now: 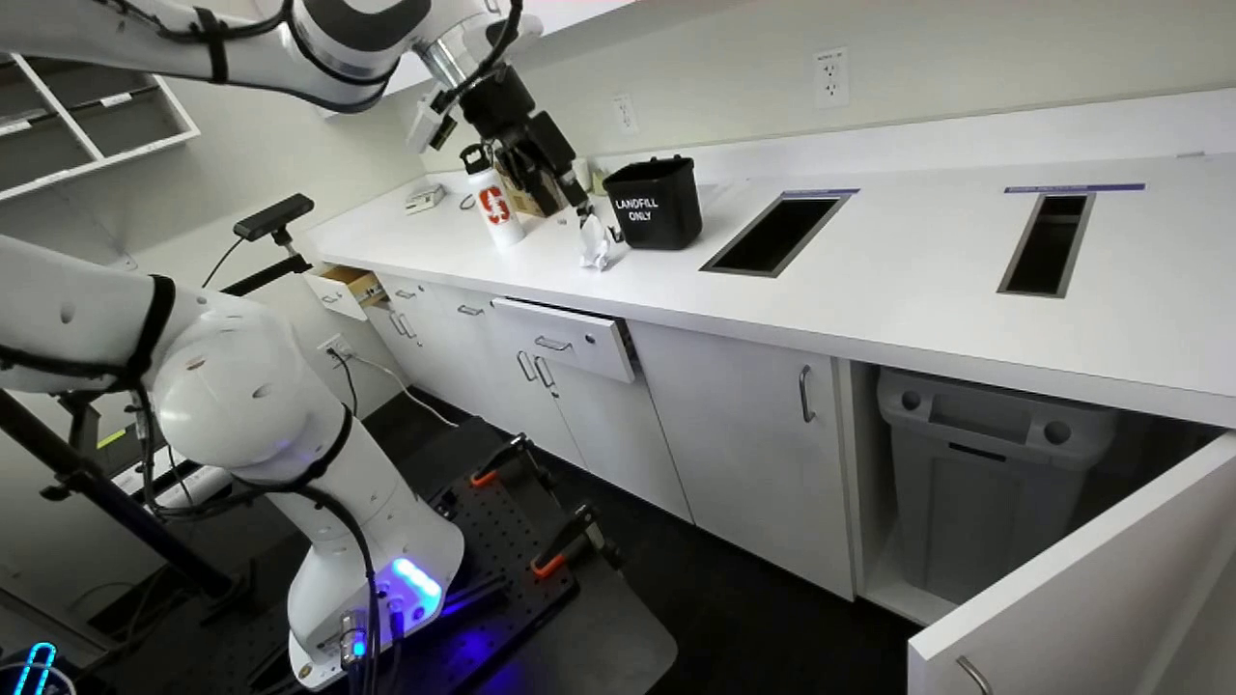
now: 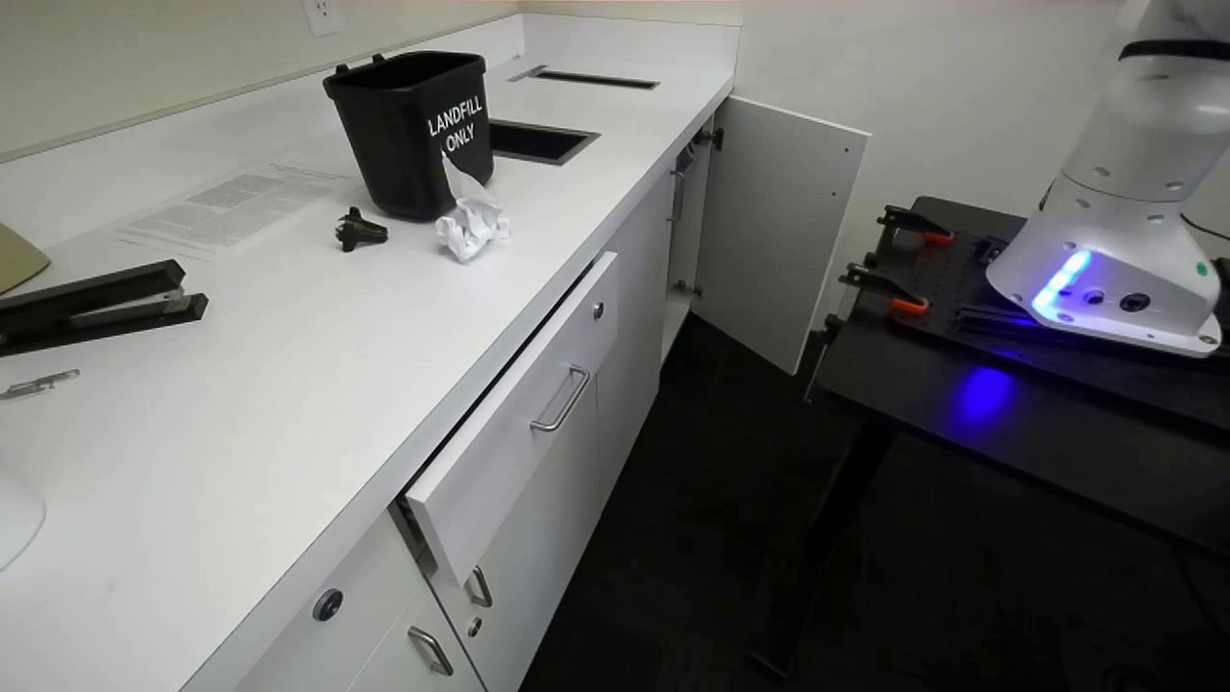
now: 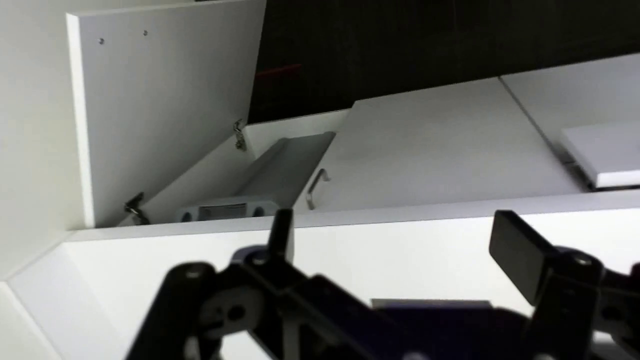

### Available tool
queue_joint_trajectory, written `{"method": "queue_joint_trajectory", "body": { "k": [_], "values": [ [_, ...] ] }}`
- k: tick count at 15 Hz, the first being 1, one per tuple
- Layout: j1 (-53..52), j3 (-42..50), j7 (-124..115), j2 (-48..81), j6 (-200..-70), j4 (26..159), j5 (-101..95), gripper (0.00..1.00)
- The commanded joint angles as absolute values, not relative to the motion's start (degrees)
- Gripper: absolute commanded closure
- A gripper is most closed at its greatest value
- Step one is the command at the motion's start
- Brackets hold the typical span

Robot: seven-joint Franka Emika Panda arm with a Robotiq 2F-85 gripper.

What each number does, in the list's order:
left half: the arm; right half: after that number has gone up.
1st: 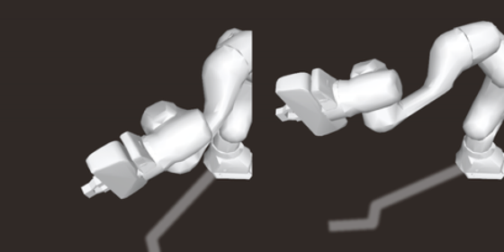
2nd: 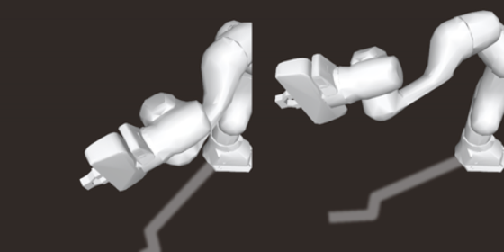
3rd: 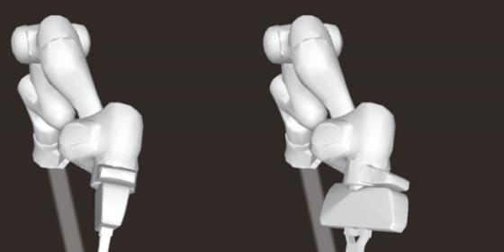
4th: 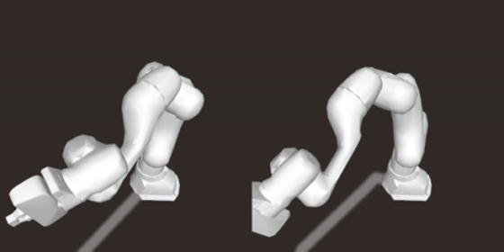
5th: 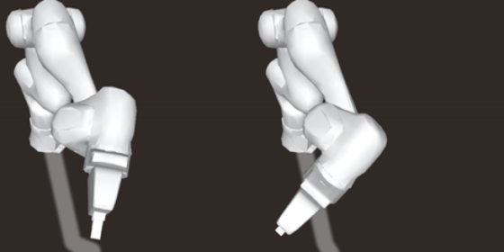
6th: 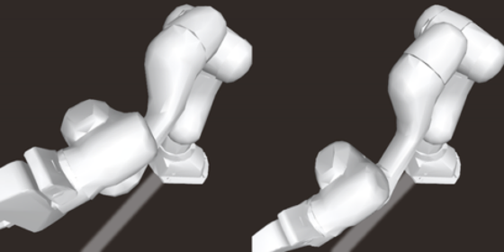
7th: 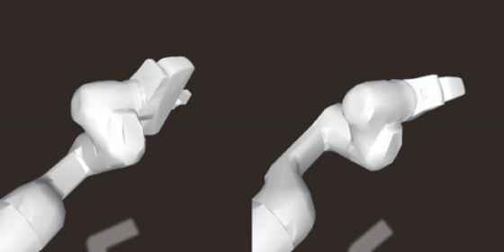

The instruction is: Open the first drawer from the right

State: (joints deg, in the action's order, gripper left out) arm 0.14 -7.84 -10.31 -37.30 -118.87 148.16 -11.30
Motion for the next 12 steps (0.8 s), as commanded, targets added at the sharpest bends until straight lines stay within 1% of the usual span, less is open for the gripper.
{"method": "queue_joint_trajectory", "body": {
  "k": [1, 8, 9, 12],
  "values": [
    [-7.3, -12.3, -8.8, -34.9, -118.9, 149.4, -8.0, 0.00],
    [-20.9, -20.2, -5.1, -31.1, -118.4, 151.5, -4.7, 0.00],
    [-19.0, -19.8, -8.2, -31.7, -118.7, 151.2, -5.6, 0.00],
    [-19.7, -20.3, -8.5, -31.5, -118.7, 151.3, -5.6, 0.00]
  ]
}}
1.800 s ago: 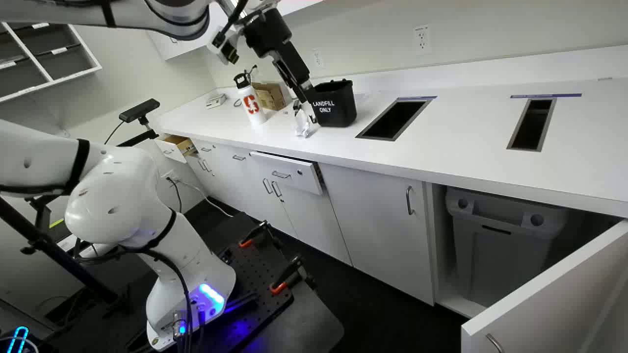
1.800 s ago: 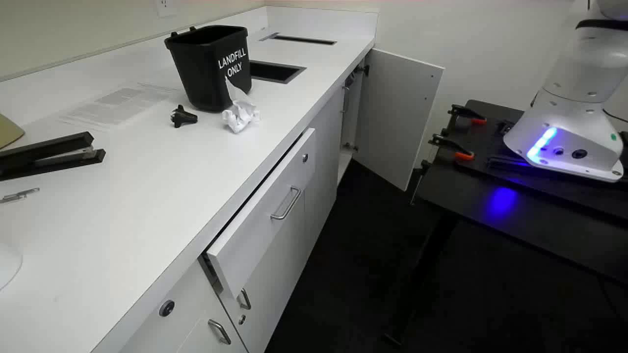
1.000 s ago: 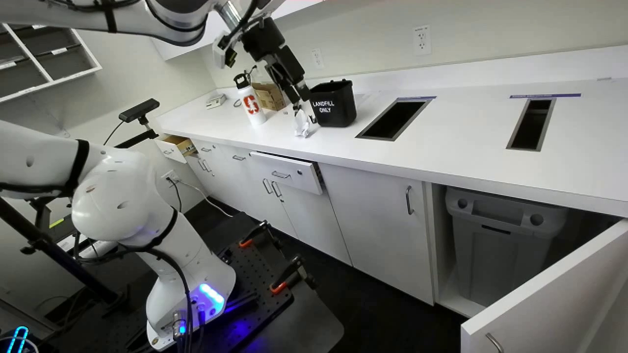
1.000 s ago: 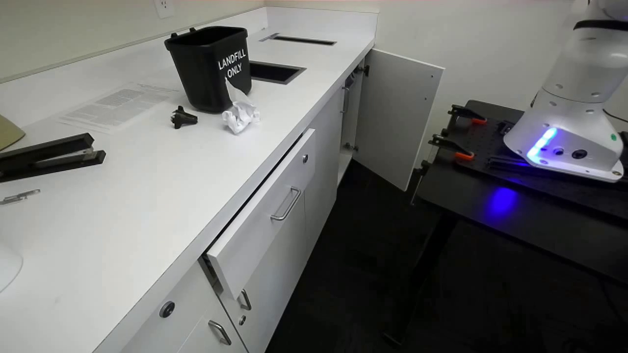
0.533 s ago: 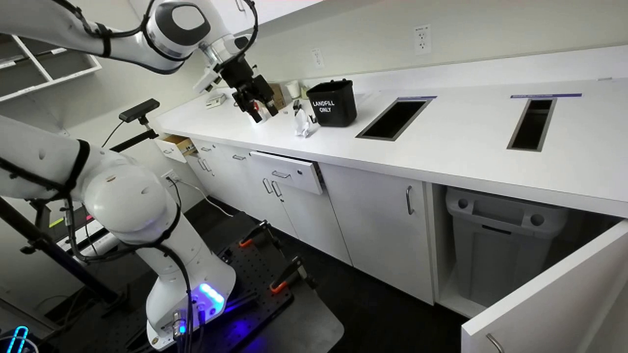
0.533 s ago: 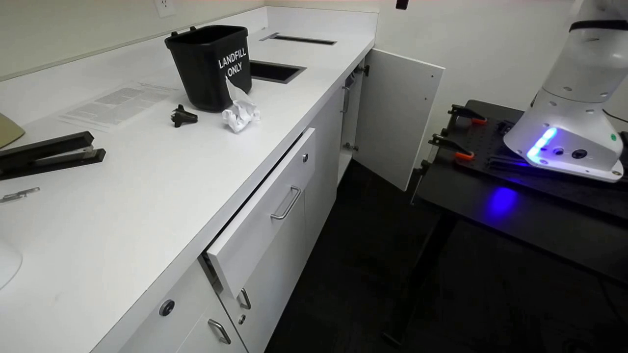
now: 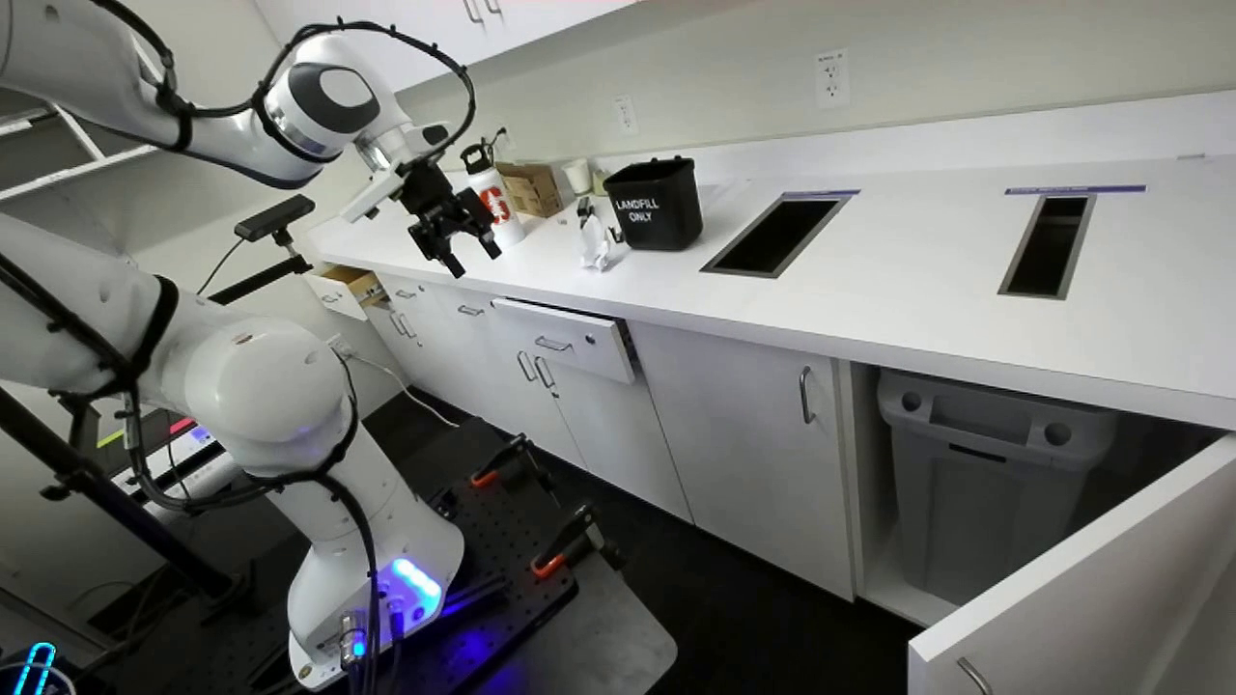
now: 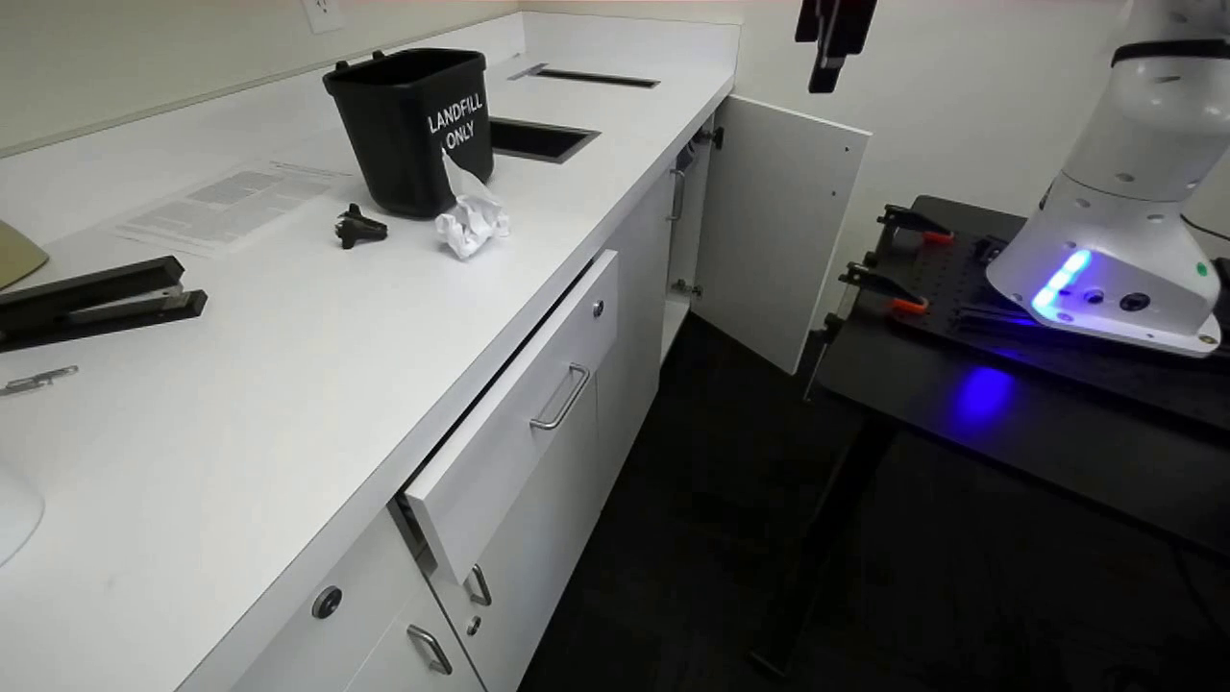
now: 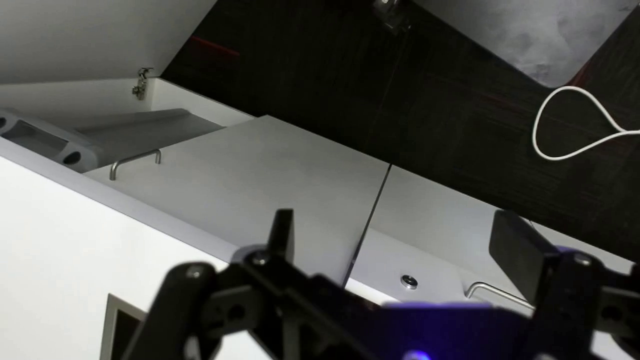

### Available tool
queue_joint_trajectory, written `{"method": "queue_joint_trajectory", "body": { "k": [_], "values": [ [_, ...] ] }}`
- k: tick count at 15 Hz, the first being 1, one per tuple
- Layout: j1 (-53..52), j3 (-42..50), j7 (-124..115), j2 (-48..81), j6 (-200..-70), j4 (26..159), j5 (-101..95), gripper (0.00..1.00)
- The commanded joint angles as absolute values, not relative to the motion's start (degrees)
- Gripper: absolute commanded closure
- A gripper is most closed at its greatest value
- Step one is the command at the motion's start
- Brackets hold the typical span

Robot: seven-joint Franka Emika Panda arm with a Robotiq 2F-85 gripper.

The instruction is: Open the first drawer from the right

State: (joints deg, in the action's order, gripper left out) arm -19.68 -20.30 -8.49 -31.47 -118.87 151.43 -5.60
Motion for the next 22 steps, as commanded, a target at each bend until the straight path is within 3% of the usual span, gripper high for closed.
{"method": "queue_joint_trajectory", "body": {
  "k": [1, 5, 11, 17, 20, 22],
  "values": [
    [-19.5, -20.0, -8.4, -31.5, -118.7, 151.3, -5.6, 0.00],
    [-19.5, -20.4, -8.0, -30.1, -119.7, 150.9, -6.2, 0.00],
    [-24.8, -30.2, -7.5, -17.2, -128.9, 149.1, -9.1, 0.00],
    [-23.0, -41.9, -18.9, -2.2, -135.2, 147.2, -32.1, 0.00],
    [-23.9, -40.2, -24.5, 3.6, -136.0, 145.0, -40.5, 0.00],
    [-25.8, -39.4, -23.1, 0.9, -135.2, 147.0, -38.2, 0.00]
  ]
}}
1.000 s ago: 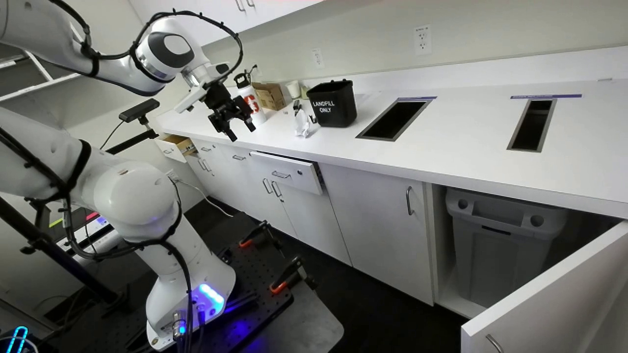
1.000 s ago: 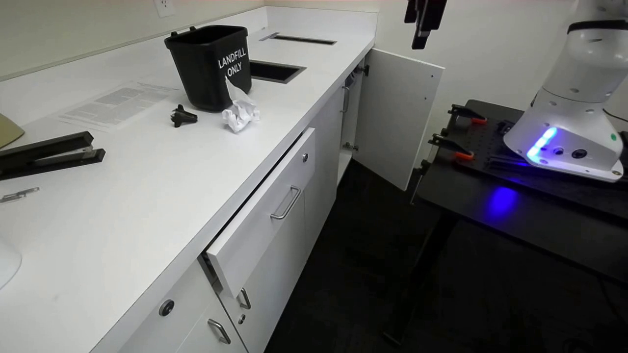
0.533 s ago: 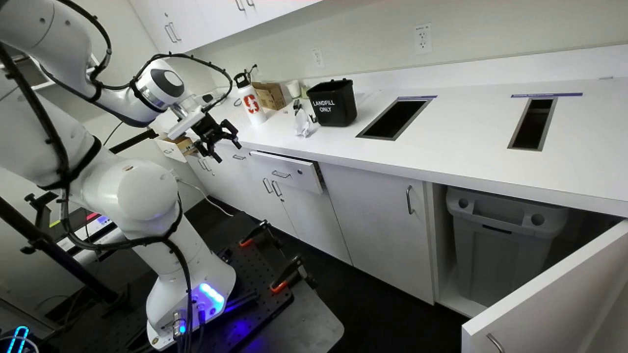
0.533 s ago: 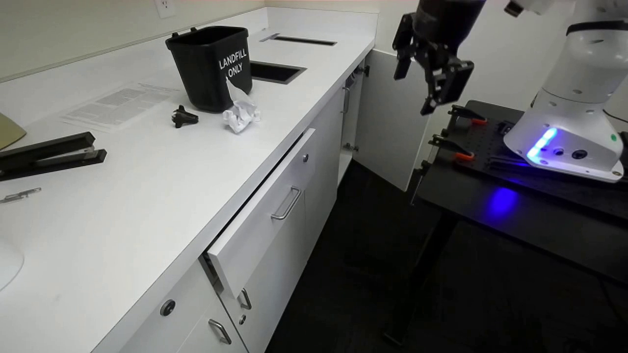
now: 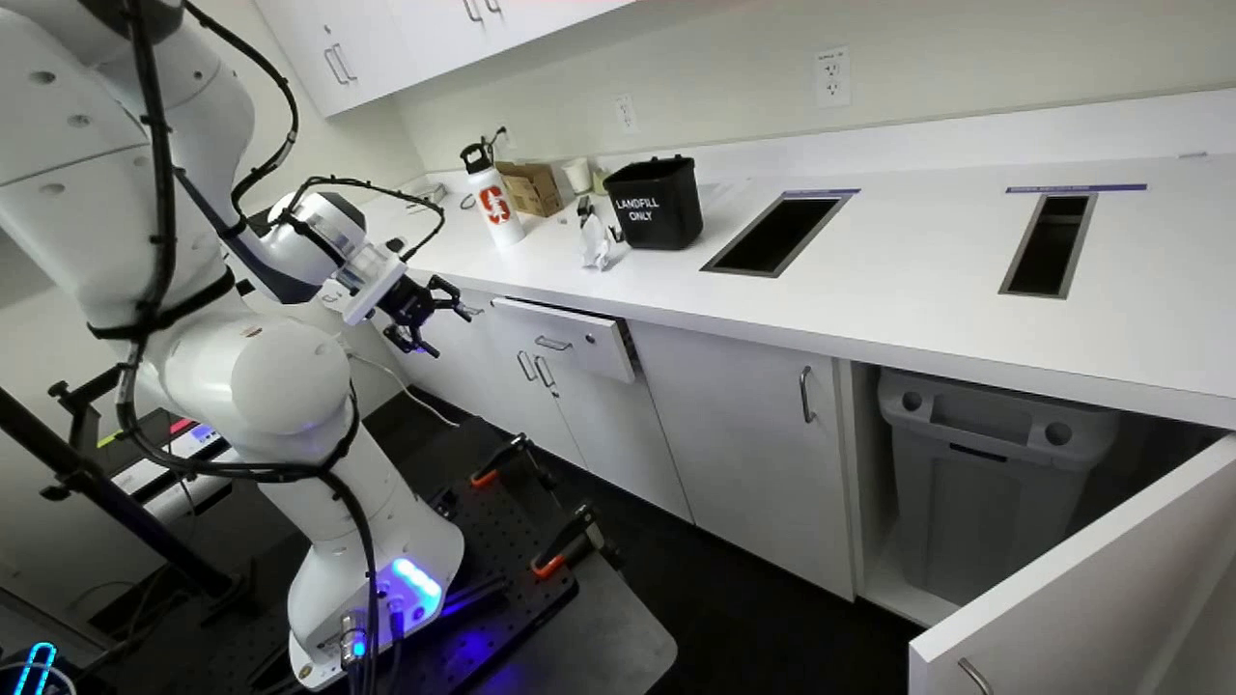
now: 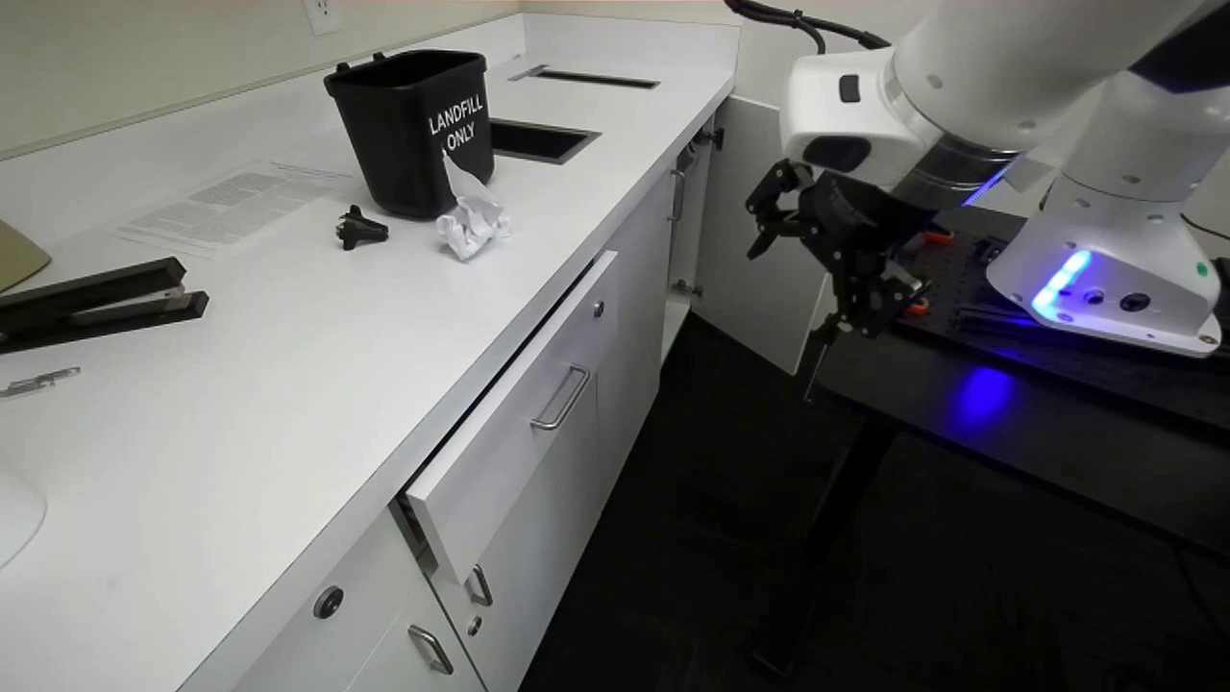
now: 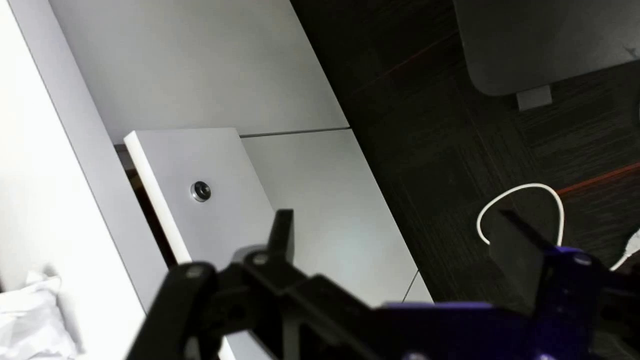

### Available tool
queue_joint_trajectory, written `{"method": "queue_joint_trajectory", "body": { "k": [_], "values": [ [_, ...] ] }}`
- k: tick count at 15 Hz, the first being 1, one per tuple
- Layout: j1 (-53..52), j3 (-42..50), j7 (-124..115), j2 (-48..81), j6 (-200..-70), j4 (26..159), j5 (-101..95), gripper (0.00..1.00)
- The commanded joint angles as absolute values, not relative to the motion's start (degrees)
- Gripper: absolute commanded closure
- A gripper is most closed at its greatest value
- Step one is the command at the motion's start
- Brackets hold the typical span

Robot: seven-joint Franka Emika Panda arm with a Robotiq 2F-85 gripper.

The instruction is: Open the first drawer from the right

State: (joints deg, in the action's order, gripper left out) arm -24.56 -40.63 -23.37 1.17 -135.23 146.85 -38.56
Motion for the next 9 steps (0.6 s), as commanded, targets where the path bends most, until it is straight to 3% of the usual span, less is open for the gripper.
{"method": "queue_joint_trajectory", "body": {
  "k": [1, 5, 9],
  "values": [
    [-25.9, -38.9, -23.2, 2.2, -135.3, 146.2, -38.8, 0.00],
    [-26.0, -38.4, -23.2, 3.5, -135.3, 145.1, -39.0, 0.00],
    [-29.1, -37.1, -28.2, 10.7, -126.7, 142.3, -53.1, 0.00]
  ]
}}
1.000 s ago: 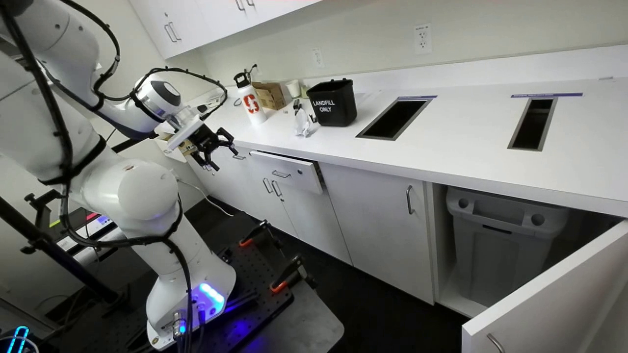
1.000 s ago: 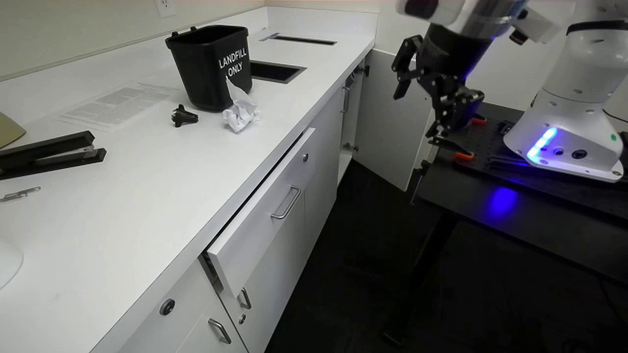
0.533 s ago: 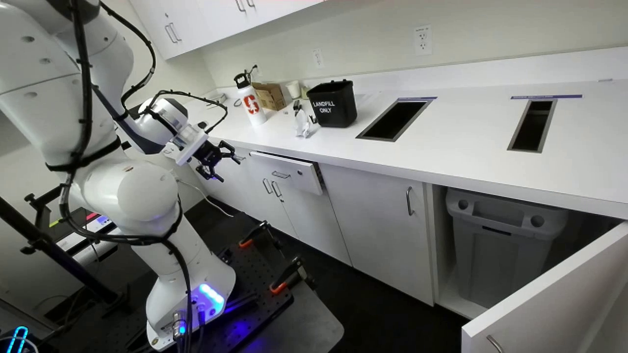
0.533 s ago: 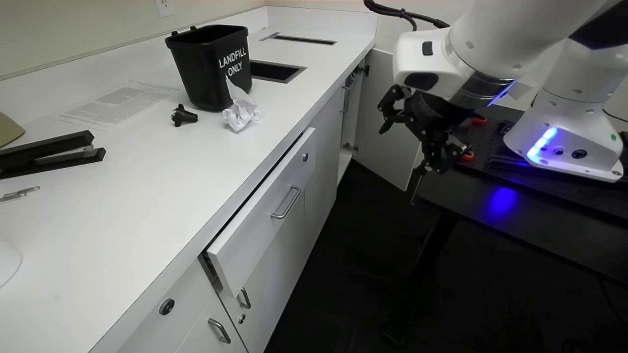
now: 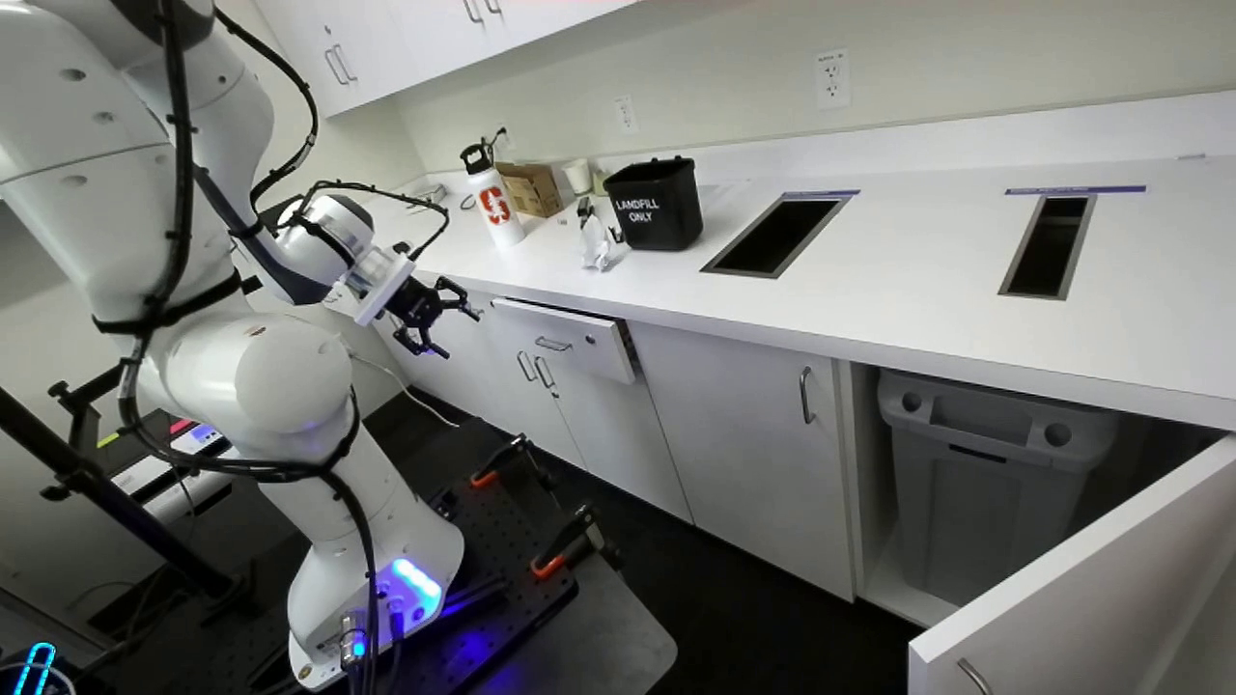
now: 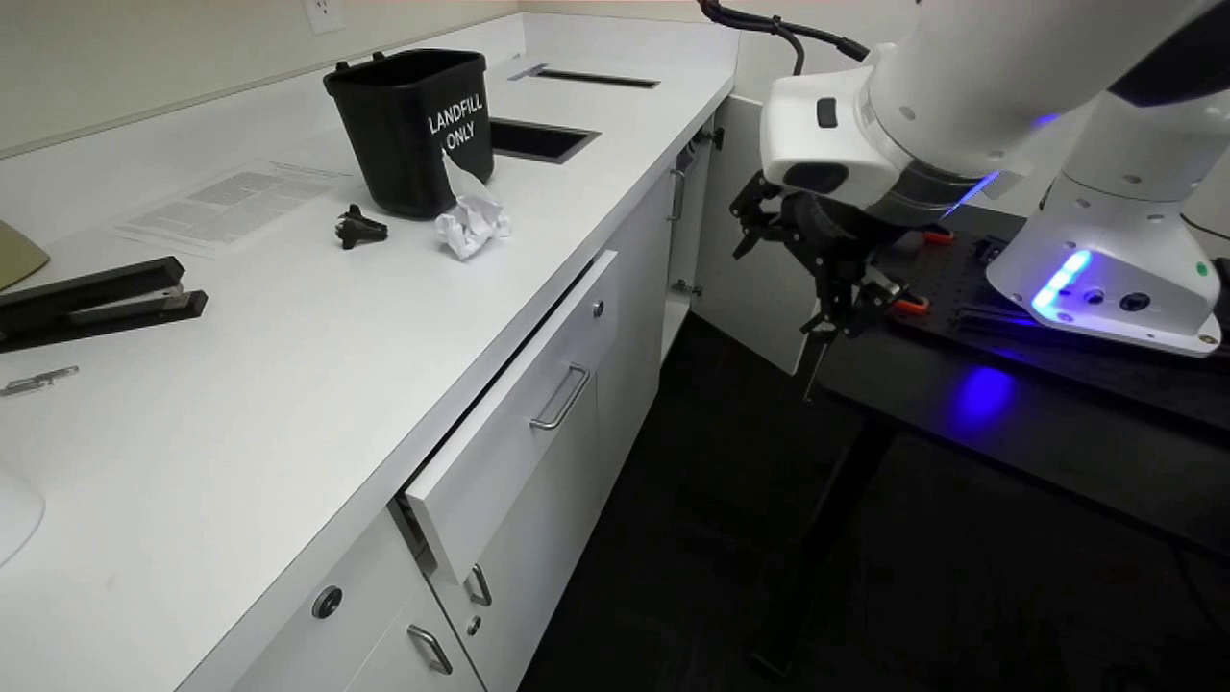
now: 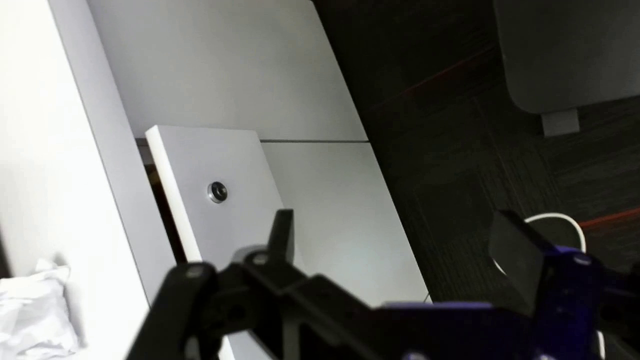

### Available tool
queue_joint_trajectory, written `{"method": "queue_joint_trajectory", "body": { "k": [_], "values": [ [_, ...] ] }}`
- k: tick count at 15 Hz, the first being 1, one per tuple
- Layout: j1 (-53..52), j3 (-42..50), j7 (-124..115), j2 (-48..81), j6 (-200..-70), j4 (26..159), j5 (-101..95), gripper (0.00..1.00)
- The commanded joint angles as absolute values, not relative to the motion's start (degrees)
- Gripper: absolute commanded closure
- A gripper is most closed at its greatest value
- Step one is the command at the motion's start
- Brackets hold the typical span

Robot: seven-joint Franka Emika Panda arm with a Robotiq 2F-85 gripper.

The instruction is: Open the first drawer from the right

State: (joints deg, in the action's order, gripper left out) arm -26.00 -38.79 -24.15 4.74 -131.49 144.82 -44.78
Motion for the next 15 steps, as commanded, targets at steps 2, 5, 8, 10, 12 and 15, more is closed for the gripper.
{"method": "queue_joint_trajectory", "body": {
  "k": [2, 5, 8, 10, 12, 15],
  "values": [
    [-32.2, -35.8, -34.1, 16.5, -123.8, 140.6, -62.4, 0.00],
    [-38.7, -32.5, -44.6, 25.5, -118.6, 136.8, -75.1, 0.00],
    [-46.1, -28.4, -56.4, 34.2, -112.2, 132.1, -85.3, 0.00],
    [-51.3, -25.8, -63.2, 39.5, -106.4, 128.7, -90.6, 0.00],
    [-54.9, -24.2, -68.3, 43.9, -100.4, 125.8, -93.6, 0.00],
    [-59.3, -22.1, -69.9, 49.2, -90.5, 121.7, -95.9, 0.00]
  ]
}}
